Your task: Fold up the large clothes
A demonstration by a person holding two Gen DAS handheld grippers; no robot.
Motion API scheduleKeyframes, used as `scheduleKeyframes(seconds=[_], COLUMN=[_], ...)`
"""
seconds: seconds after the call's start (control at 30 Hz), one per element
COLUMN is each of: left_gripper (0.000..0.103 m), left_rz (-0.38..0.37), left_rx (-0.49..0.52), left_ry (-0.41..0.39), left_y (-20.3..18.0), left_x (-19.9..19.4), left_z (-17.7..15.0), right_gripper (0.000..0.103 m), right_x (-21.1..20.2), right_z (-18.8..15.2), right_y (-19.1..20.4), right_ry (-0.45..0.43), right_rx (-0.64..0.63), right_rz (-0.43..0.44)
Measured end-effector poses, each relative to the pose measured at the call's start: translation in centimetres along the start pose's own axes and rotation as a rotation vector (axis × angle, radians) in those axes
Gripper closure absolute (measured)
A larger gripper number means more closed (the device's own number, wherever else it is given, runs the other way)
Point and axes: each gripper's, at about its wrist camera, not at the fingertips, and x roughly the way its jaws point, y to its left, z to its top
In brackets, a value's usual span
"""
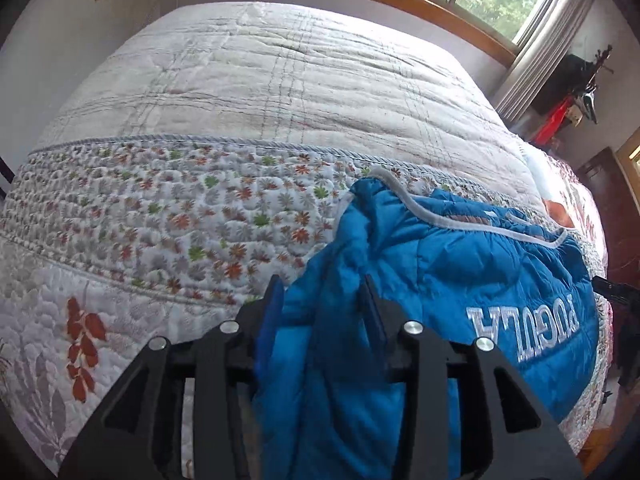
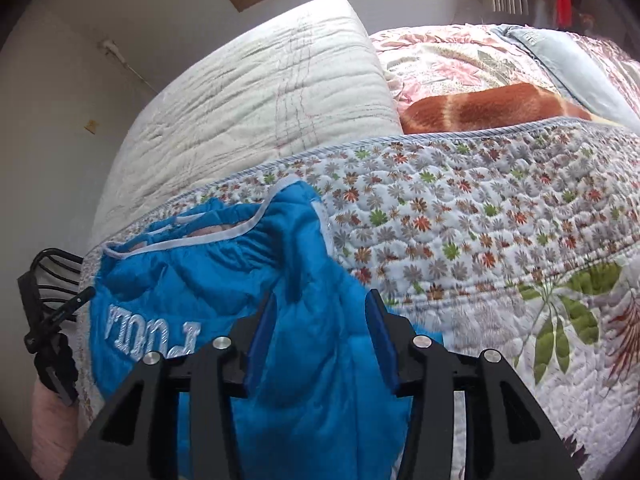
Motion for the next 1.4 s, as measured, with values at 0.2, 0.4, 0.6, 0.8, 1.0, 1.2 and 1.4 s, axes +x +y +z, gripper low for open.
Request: scheduleKeyframes(seconds=[0.2, 0.4, 0.6, 0.8, 1.0, 1.2, 1.4], left_gripper=[0.058, 0.064, 0.097, 0.097, 0.095, 0.095, 0.09], left_rz=[-0.082, -0.126, -0.119, -0.101, -0.061, 0.017, 0.047], left_rx=[-0.022, -0.065, -0.084, -0.087, -0.036, 0.025, -0.021], left_ry=[0.035, 0.047, -0.004, 0.062, 0.065, 0.057, -0.047], left_y=[1.9, 1.2, -0.2, 1.2, 0.7, -0.8, -0.2], left_x=[-3.5, -3.1, -4.4, -2.8, -0.1, 0.1, -6.0], left_z=[-7.0, -10.8, -10.4, -11.5, -12.6, -12.4, -11.0], right_gripper=[0.056, 0.061, 0.094, 0.095, 0.094, 0.092, 0.072], right_x=[-2.1, -0.4, -2.2, -0.2, 2.4, 1.6, -4.8], right_z=[-7.3, -10.9, -10.2, -11.2, -12.0, -11.9, -12.1], right_y=[-1.2, -1.7, 0.2, -1.5, -2.5, -1.3, 2.6], right_ry=[0.049, 0.081, 0.032, 0.095, 0.106, 0.108, -0.02], right_rx=[-0.002, 0.015, -0.02, 0.028, 0.033, 0.012, -0.088], right_rz=[0.109, 0.101, 0.096, 0.057, 0.038, -0.015, -0.187])
